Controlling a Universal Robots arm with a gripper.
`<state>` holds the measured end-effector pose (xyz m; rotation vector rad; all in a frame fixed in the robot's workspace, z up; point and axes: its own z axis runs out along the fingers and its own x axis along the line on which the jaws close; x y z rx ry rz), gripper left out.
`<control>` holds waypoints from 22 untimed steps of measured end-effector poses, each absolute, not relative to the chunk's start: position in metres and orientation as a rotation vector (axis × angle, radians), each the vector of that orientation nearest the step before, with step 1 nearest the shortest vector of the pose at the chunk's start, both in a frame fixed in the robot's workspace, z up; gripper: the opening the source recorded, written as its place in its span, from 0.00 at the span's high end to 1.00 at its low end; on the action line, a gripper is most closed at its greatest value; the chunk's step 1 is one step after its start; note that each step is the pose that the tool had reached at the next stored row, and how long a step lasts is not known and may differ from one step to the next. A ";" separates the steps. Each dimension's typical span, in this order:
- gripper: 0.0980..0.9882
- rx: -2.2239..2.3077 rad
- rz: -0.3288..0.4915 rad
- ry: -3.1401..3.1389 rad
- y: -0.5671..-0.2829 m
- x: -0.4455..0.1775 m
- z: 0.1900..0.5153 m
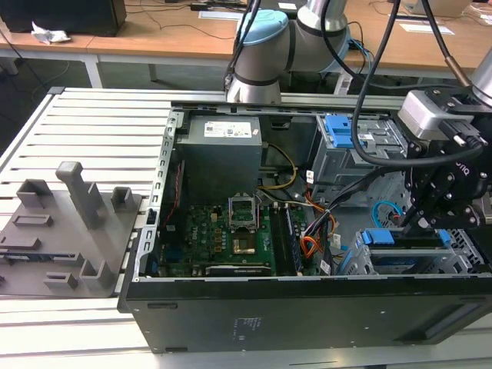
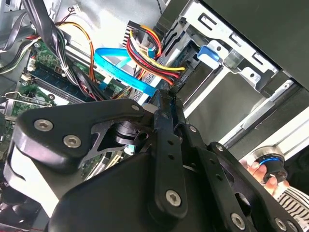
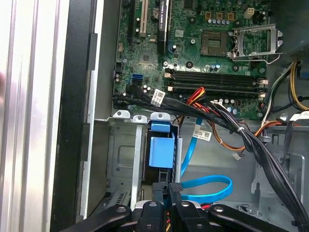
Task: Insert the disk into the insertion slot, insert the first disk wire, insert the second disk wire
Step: 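Insert the second disk wire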
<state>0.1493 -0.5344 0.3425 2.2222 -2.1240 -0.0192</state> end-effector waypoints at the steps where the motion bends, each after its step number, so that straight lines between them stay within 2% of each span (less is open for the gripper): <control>1: 0.93 2.222 -0.020 -2.124 -0.534 0.149 0.343; 22: 0.93 2.229 -0.034 -2.131 -0.537 0.150 0.337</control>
